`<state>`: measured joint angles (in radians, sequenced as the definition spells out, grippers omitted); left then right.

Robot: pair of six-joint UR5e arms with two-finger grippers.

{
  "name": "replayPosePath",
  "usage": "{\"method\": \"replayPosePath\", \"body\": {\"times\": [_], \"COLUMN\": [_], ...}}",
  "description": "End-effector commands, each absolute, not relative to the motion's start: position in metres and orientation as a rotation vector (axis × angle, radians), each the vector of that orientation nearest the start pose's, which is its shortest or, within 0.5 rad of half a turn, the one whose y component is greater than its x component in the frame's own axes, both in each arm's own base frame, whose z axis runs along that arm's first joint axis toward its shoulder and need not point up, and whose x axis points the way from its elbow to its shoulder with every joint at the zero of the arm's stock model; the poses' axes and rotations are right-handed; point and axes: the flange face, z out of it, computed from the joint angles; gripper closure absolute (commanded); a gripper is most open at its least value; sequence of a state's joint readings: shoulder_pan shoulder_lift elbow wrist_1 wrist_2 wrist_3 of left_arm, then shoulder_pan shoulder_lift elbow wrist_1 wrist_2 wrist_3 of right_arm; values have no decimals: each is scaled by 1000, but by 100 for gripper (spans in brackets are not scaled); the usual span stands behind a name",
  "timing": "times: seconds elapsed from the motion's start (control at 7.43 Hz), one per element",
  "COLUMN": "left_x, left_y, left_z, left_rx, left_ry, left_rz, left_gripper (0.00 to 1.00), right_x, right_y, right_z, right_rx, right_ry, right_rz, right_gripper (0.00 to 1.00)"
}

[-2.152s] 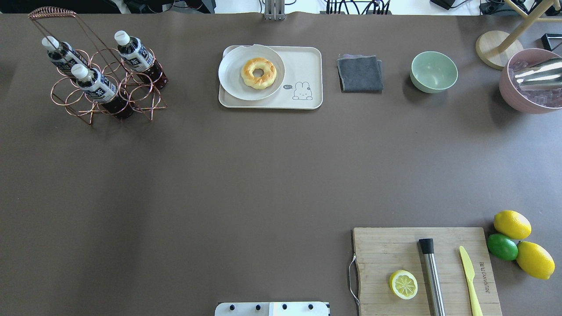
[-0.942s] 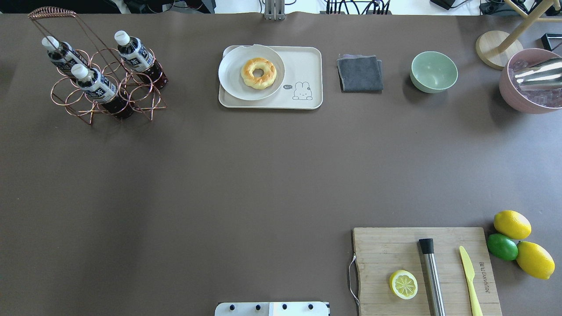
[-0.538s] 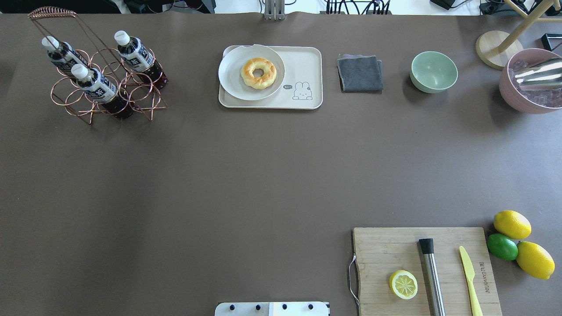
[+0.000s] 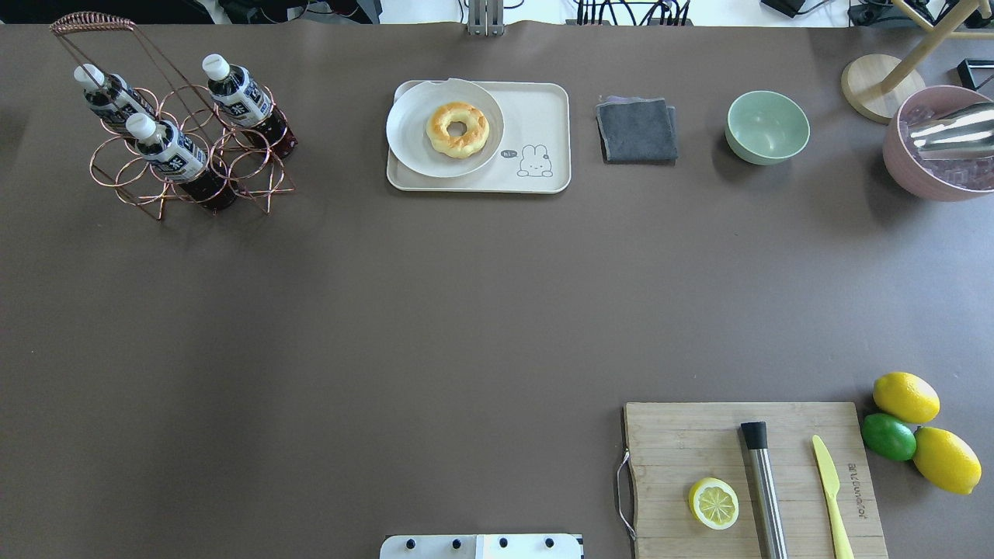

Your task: Place tea on tray

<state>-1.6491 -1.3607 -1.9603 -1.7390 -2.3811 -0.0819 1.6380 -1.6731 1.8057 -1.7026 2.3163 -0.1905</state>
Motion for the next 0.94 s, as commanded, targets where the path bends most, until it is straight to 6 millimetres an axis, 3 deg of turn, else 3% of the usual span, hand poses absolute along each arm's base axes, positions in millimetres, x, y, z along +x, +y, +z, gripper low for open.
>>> {"method": "replayPosePath", "body": {"times": [0.0,0.13,0.4,0.54,0.67,0.81], "left_x": [-31,-6,89,114,132,138], "left_y": [-438,-450,-482,-489,-518,-534], "left_z": [452,432,385,382,368,365], "left_rx": [355,347,344,339,339,340], "left_ry": [865,889,837,833,847,845], "left_rz": [-19,-7,-51,-27,-41,-49], "left_gripper": [3,3,3,3,3,3], "right_x": [95,94,92,92,91,92], "right_y": [-438,-438,-438,-435,-435,-435], "right_z": [606,605,603,605,605,606], "right_rx": [103,104,108,104,103,118], "right_ry": [-742,-748,-766,-777,-779,-776], "right_rz": [-130,-131,-132,-127,-128,-135], "right_gripper": [0,0,0,0,0,0]}}
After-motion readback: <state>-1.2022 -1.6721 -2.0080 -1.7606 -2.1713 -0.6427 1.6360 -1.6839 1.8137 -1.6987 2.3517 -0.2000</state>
